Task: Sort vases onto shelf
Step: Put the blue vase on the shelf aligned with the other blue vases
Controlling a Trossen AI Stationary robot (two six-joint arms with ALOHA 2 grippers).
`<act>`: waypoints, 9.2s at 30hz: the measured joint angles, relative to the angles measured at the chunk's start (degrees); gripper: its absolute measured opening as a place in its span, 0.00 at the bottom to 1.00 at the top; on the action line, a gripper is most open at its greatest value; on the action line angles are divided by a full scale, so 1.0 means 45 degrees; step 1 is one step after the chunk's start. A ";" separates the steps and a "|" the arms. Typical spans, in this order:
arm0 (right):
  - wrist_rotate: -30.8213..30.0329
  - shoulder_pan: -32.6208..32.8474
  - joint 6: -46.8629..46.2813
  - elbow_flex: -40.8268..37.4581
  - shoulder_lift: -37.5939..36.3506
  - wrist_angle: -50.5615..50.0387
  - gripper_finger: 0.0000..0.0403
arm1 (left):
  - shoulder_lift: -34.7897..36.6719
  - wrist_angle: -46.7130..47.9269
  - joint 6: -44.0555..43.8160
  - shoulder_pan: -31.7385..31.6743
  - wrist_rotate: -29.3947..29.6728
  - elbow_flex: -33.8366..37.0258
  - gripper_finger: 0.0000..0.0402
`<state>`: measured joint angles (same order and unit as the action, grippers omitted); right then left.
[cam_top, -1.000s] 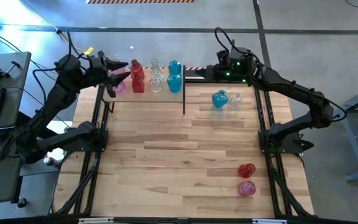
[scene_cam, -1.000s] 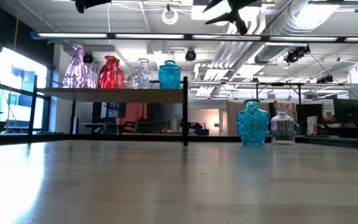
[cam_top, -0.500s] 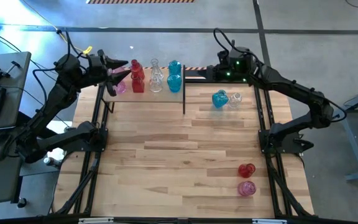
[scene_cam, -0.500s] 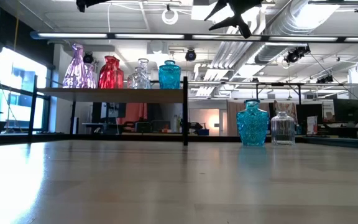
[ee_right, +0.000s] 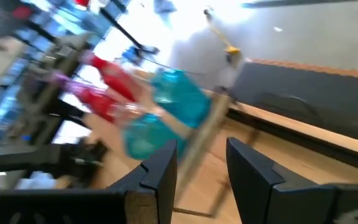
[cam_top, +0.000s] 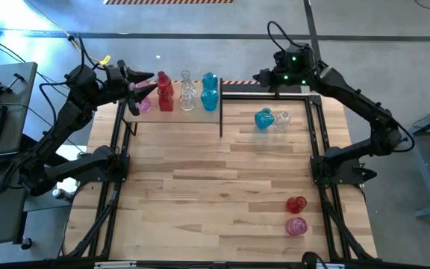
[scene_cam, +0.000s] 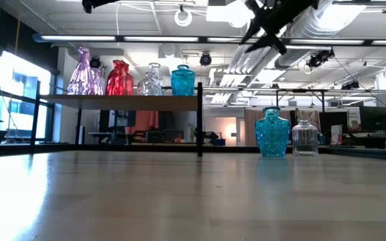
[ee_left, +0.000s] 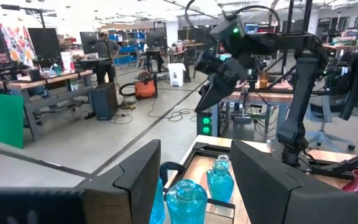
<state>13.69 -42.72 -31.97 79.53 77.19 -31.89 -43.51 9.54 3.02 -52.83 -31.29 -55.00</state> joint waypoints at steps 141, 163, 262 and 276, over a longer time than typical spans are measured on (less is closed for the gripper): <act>-0.1273 0.4431 0.0776 0.7019 0.3567 -0.3028 0.01 | 0.0000 0.1025 -0.0295 0.0309 -0.0846 0.0010 0.46; 0.1483 0.4444 0.1088 0.7009 0.4758 -0.3670 0.01 | -0.0134 0.1972 -0.0285 0.1394 -0.0952 0.0010 0.46; -0.2342 0.4770 -0.6346 0.7019 0.6585 -0.4476 0.01 | -0.5654 0.1249 -0.0879 0.5375 0.1802 0.0010 0.46; -0.2024 0.4760 -0.6321 0.7019 0.6562 -0.4465 0.01 | -0.5858 0.1142 -0.1085 0.5588 0.2277 0.0010 0.46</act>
<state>4.59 -21.30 -60.41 111.11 106.72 -51.99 -69.87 14.68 -1.86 -27.69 -21.04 -54.96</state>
